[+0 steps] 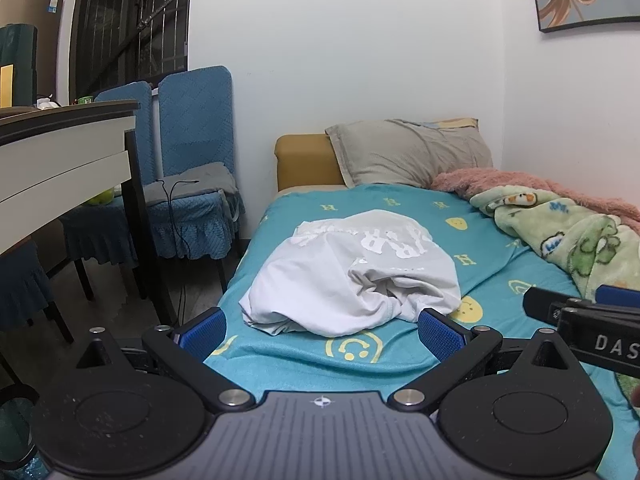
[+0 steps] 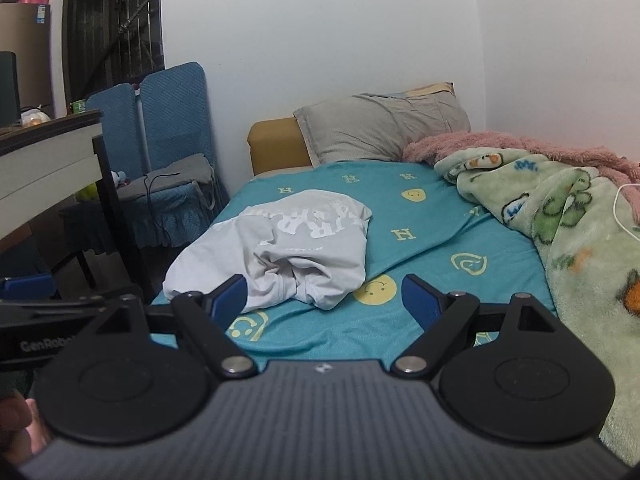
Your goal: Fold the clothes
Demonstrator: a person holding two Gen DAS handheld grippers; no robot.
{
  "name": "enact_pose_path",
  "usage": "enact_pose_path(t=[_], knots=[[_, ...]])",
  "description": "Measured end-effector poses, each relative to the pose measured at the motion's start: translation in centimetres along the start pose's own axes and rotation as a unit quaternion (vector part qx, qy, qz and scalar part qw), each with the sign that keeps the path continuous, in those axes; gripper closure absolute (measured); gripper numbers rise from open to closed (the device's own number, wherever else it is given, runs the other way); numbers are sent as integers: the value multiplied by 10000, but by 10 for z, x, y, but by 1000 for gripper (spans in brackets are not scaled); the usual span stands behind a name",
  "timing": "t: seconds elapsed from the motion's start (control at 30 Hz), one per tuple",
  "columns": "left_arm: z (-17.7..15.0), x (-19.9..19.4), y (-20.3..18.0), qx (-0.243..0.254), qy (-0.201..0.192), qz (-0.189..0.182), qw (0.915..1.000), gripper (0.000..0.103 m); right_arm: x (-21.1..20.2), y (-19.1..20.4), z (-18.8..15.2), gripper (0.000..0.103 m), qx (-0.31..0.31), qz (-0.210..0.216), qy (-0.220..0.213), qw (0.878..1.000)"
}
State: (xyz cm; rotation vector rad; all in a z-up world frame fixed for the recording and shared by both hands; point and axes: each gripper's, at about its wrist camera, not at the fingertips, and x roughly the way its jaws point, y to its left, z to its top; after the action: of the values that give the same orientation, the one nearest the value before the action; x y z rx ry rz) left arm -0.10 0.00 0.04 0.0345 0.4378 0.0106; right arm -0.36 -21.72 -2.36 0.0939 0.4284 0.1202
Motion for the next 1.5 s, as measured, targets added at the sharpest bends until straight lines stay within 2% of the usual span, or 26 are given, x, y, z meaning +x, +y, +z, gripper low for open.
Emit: enact_pose_path(t=[0.13,0.33,0.53,1.17,1.37,1.5], knots=[[-2,-8,1,73,-81,12,9999,0,-1,6,0,18,-95,-26,-91,9999],[-3,-6,-3,84,38,39,9999,0,-10,3,-3,18,-40,24,-169,9998],[-2,-15,2,-16,-77,0,10000,0,-12,2,-5,18,-21,-15,-133,9999],[-3,-15,3,-5,-55,28,10000,0,-11,2,-4,18,-43,-48,-87,9999],[-4,-13,3,6,-8,-161,9999,0,-9,3,-4,18,-55,-180,-4,9998],[-10,-2,0,183,166,-237,9994,0,-7,-2,-4,18,58,-429,133,9990]])
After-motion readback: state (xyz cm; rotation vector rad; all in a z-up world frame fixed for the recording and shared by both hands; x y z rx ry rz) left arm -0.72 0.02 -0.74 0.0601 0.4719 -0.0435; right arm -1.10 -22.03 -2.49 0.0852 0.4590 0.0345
